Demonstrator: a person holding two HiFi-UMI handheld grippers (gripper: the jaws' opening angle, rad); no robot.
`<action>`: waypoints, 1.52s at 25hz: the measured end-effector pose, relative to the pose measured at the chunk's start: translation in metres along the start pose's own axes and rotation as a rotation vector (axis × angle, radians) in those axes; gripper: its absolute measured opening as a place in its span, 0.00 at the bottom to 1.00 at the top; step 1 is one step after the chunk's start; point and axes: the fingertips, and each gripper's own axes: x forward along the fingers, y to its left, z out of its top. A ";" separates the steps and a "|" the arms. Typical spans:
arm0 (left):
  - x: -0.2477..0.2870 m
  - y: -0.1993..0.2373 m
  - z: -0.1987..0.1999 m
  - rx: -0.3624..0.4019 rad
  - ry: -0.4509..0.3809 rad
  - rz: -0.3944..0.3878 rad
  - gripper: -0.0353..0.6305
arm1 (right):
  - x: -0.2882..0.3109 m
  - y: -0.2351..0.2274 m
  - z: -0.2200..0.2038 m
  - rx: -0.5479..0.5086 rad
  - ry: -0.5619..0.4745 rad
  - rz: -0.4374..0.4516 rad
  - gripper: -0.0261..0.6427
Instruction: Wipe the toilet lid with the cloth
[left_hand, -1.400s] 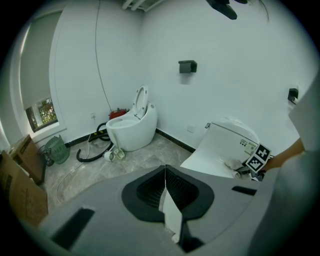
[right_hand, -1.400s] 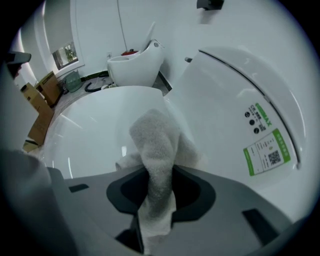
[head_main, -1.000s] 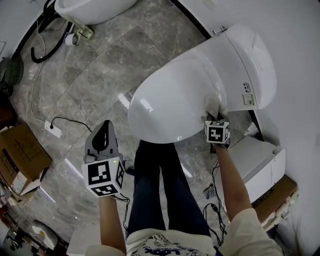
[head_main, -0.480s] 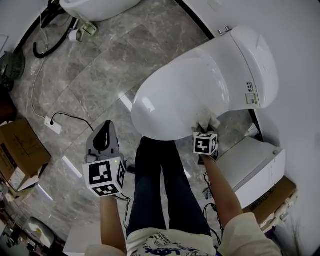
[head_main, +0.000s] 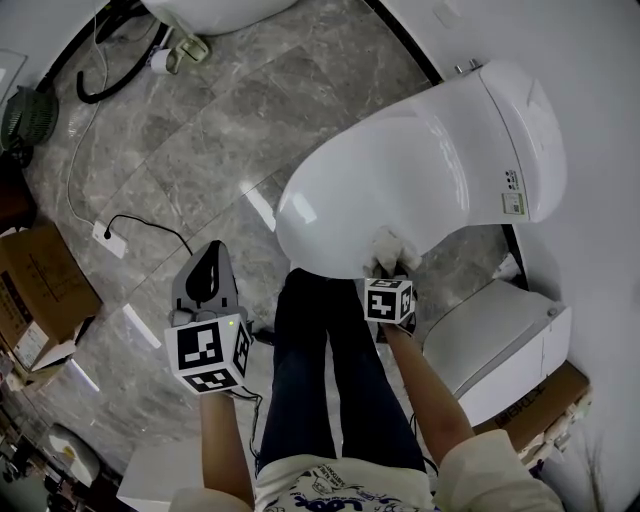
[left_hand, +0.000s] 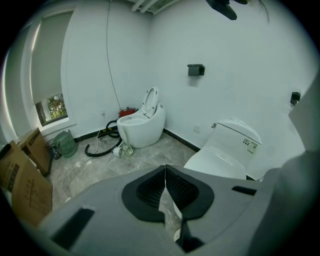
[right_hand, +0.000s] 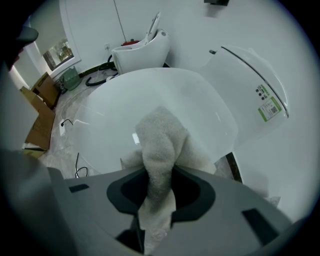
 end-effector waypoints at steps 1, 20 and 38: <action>0.000 0.002 -0.001 -0.003 0.000 0.003 0.07 | -0.001 0.008 0.001 -0.010 0.000 0.002 0.20; -0.018 0.040 -0.023 -0.072 -0.005 0.056 0.07 | -0.012 0.149 0.014 -0.137 0.044 0.163 0.20; -0.045 0.026 0.058 -0.081 -0.119 0.042 0.07 | -0.111 0.087 0.117 0.116 -0.243 0.218 0.19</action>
